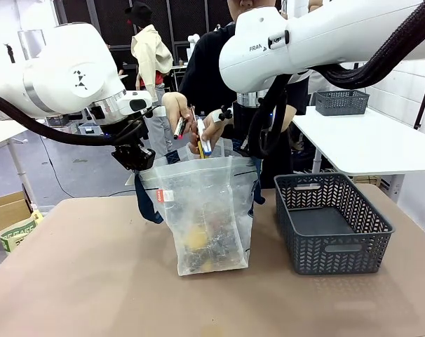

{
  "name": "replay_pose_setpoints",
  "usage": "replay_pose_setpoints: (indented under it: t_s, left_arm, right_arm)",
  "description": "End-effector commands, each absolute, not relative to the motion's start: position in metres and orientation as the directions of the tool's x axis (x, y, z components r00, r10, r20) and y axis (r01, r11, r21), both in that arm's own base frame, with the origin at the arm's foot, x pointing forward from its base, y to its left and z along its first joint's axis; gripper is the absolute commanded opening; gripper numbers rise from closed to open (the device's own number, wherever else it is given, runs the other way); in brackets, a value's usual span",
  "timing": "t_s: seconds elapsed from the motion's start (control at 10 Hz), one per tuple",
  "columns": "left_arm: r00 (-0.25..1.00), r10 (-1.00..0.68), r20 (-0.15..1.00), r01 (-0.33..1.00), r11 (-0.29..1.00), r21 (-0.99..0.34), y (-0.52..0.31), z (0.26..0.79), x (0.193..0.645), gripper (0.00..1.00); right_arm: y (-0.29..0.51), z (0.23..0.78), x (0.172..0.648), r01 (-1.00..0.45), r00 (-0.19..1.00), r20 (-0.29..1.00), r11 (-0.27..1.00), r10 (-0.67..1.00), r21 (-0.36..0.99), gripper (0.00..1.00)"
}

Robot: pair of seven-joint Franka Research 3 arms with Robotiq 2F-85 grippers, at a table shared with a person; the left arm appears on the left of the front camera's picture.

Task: Transfer purchased items from the store into the shopping bag.
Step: Move the Reusable shopping bag to the right side of the table.

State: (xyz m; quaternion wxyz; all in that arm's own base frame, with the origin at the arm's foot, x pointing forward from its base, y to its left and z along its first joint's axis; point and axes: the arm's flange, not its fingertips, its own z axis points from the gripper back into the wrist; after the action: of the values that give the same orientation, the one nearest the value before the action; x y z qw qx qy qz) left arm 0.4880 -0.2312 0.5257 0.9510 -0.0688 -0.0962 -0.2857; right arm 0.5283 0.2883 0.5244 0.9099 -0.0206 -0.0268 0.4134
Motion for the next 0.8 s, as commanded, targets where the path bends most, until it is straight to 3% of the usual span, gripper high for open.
replay_pose_setpoints:
  t_s: [0.0, 0.7]
  left_arm:
    - [0.825, -0.523, 0.215, 0.547, 0.834, -0.074, -0.2284, 0.5253, 0.4874, 0.00]
    - [0.825, -0.523, 0.215, 0.547, 0.834, -0.074, -0.2284, 0.5253, 0.4874, 0.00]
  right_arm:
    - [0.2864, 0.5250, 0.5287, -0.749, 0.659, 0.032, 0.660, 0.751, -0.062, 0.00]
    - [0.2864, 0.5250, 0.5287, -0.749, 0.659, 0.032, 0.660, 0.751, -0.062, 0.00]
